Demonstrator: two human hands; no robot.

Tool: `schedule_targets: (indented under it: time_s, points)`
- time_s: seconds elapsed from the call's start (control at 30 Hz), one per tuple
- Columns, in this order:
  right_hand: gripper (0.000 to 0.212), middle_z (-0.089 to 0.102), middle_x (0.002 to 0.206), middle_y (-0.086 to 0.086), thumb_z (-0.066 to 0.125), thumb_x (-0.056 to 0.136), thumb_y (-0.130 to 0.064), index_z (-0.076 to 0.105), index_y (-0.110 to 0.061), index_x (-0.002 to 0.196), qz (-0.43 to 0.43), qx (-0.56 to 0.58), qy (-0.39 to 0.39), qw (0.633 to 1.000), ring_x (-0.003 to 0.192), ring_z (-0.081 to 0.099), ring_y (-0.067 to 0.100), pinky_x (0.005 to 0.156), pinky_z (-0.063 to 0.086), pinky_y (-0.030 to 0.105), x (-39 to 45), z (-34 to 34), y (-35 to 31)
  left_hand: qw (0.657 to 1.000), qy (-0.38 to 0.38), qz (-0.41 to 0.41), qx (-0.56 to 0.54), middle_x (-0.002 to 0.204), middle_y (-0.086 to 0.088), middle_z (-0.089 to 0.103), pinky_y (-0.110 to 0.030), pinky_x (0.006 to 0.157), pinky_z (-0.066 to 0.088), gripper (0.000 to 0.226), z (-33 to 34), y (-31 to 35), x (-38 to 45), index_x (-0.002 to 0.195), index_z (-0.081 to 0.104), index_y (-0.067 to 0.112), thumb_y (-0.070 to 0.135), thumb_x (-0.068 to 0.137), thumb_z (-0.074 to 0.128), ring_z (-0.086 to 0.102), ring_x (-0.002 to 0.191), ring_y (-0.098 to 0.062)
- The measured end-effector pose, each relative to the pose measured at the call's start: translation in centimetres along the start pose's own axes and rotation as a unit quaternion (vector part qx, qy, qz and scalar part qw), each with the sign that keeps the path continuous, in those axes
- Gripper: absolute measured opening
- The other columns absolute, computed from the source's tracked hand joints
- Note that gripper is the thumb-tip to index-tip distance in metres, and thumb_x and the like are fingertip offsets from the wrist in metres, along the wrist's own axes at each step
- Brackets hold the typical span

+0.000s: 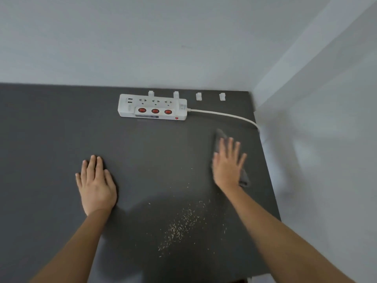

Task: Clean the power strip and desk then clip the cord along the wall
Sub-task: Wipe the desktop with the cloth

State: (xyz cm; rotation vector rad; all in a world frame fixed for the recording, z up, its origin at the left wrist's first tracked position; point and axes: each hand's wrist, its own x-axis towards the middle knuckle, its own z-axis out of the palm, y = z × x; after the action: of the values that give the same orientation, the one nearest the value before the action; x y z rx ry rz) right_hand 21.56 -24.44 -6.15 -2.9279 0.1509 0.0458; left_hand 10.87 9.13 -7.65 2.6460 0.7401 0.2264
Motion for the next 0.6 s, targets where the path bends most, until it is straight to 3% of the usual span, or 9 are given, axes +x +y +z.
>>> schedule_targets:
  time_s: [0.07, 0.13, 0.2, 0.27, 0.33, 0.4, 0.5, 0.57, 0.6]
  points:
    - [0.055, 0.026, 0.154, 0.017, 0.043, 0.096, -0.025, 0.025, -0.016, 0.146, 0.089, 0.013, 0.005, 0.996, 0.137, 0.026, 0.041, 0.108, 0.026, 0.058, -0.8, -1.7, 5.9, 1.0, -0.007, 0.001, 0.004, 0.153, -0.014, 0.034, -0.038, 0.118, -0.002, 0.044, 0.1, 0.0, 0.0, 0.142, 0.039, 0.003, 0.016, 0.1, 0.037, 0.02, 0.145, -0.033]
    - [0.063, 0.045, 0.135, 0.029, 0.057, 0.086, -0.02, 0.032, -0.007, 0.142, 0.129, 0.02, -0.004, 0.991, 0.113, 0.045, 0.048, 0.093, 0.04, 0.054, -1.5, -3.6, 11.3, 1.0, -0.019, 0.003, -0.003, 0.153, -0.015, 0.035, -0.047, 0.117, 0.005, 0.043, 0.0, 0.2, 0.2, 0.142, 0.04, 0.002, 0.014, 0.1, 0.039, 0.021, 0.145, -0.035]
    - [0.066, 0.053, 0.118, 0.033, 0.059, 0.08, -0.02, 0.037, 0.0, 0.138, 0.163, 0.062, -0.001, 0.985, 0.098, 0.05, 0.048, 0.085, 0.041, 0.05, -1.5, -7.0, 13.4, 0.999, -0.038, 0.008, -0.031, 0.151, -0.017, 0.038, -0.051, 0.116, 0.008, 0.042, -0.4, 0.2, 0.5, 0.139, 0.043, 0.0, 0.011, 0.099, 0.043, 0.023, 0.144, -0.037]
    - [0.052, 0.049, 0.119, 0.035, 0.052, 0.086, -0.004, 0.039, 0.001, 0.137, 0.194, 0.134, 0.088, 0.968, 0.101, 0.049, 0.048, 0.09, 0.039, 0.045, -1.7, -10.1, 11.7, 0.995, -0.065, 0.012, -0.078, 0.15, -0.018, 0.039, -0.05, 0.116, 0.009, 0.041, -1.4, -0.1, 0.8, 0.137, 0.046, -0.001, 0.007, 0.097, 0.046, 0.024, 0.144, -0.037]
    - [0.045, 0.045, 0.118, 0.036, 0.042, 0.09, 0.005, 0.042, 0.002, 0.135, 0.141, 0.201, 0.195, 0.95, 0.098, 0.05, 0.04, 0.091, 0.036, 0.027, -3.0, -12.7, 6.9, 0.989, -0.072, -0.003, -0.131, 0.147, -0.018, 0.043, -0.045, 0.117, 0.015, 0.039, -2.9, -0.3, 1.0, 0.135, 0.048, -0.001, 0.004, 0.097, 0.044, 0.03, 0.142, -0.034]
    - [0.043, 0.045, 0.12, 0.026, 0.04, 0.094, 0.002, 0.042, -0.005, 0.137, 0.039, 0.23, 0.184, 0.955, 0.088, 0.049, 0.017, 0.087, 0.036, 0.009, -6.1, -13.4, 0.6, 0.985, -0.052, -0.033, -0.163, 0.142, -0.019, 0.049, -0.037, 0.115, 0.025, 0.038, -4.7, -1.0, 0.3, 0.134, 0.05, -0.001, 0.004, 0.097, 0.042, 0.041, 0.136, -0.032]
    - [0.037, 0.043, 0.123, 0.01, 0.044, 0.097, -0.017, 0.048, -0.027, 0.133, -0.149, 0.24, 0.047, 0.958, 0.092, 0.053, 0.01, 0.09, 0.042, 0.015, -13.5, -11.1, -7.6, 0.984, -0.02, -0.05, -0.17, 0.138, -0.021, 0.052, -0.036, 0.113, 0.03, 0.036, -6.1, -2.9, -1.9, 0.131, 0.053, -0.001, 0.002, 0.097, 0.041, 0.046, 0.131, -0.034]
    - [0.032, 0.049, 0.125, 0.005, 0.055, 0.092, -0.038, 0.051, -0.05, 0.121, -0.24, 0.246, -0.051, 0.938, 0.103, 0.056, 0.014, 0.096, 0.044, 0.025, -19.7, -8.4, -10.9, 0.985, -0.022, -0.044, -0.165, 0.14, -0.018, 0.051, -0.03, 0.112, 0.027, 0.035, -6.2, -4.2, -2.8, 0.131, 0.054, 0.0, 0.003, 0.097, 0.042, 0.046, 0.131, -0.032]
    - [0.04, 0.05, 0.128, 0.005, 0.056, 0.09, -0.036, 0.046, -0.054, 0.124, -0.315, 0.25, -0.091, 0.911, 0.106, 0.056, 0.018, 0.097, 0.045, 0.03, -22.7, -6.9, -11.5, 0.986, -0.026, -0.039, -0.162, 0.141, -0.016, 0.05, -0.026, 0.111, 0.026, 0.036, -6.2, -4.6, -3.0, 0.131, 0.053, 0.001, 0.004, 0.098, 0.042, 0.045, 0.132, -0.03]
